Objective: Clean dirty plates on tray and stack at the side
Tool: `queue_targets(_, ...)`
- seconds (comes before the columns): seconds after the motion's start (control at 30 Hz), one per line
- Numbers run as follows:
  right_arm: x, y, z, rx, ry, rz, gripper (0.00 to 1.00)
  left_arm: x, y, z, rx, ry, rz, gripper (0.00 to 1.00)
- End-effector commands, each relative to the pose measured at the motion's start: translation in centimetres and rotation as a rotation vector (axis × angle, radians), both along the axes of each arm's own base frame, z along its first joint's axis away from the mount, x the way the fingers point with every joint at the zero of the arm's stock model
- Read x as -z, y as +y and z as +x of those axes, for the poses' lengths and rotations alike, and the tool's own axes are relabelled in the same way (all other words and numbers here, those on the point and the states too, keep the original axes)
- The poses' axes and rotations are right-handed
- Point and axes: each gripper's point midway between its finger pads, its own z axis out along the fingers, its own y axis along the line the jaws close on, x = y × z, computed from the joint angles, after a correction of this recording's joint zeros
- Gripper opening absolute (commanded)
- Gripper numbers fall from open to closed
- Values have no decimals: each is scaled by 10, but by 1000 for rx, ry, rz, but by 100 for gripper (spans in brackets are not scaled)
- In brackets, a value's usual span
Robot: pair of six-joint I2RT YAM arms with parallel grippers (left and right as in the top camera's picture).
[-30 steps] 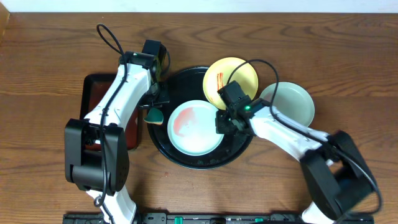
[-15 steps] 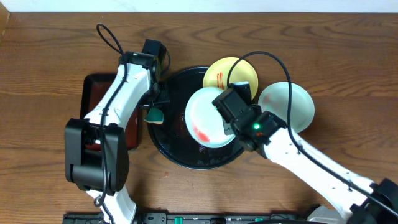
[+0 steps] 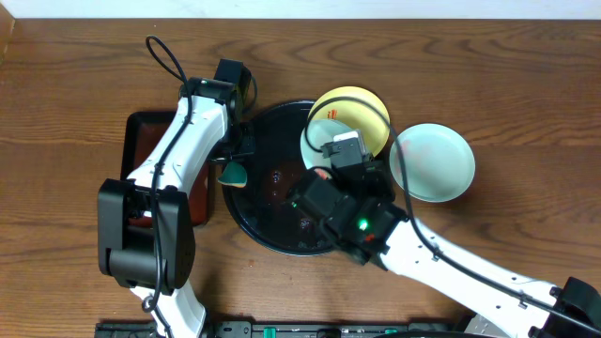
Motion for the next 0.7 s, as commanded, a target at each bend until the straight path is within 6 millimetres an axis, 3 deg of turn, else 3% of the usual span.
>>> queue_targets(0.0, -45, -5, -6, 50, -199, -103, 1, -11, 0, 5, -10, -35, -2, 8)
queue_targets(0.3, -67, 4, -21, 40, -310, -189, 1, -11, 0, 6, -10, -37, -2, 8)
queue_targets(0.67, -68, 5, -23, 33, -315, -194, 1, -11, 0, 6, -10, -37, -3, 8)
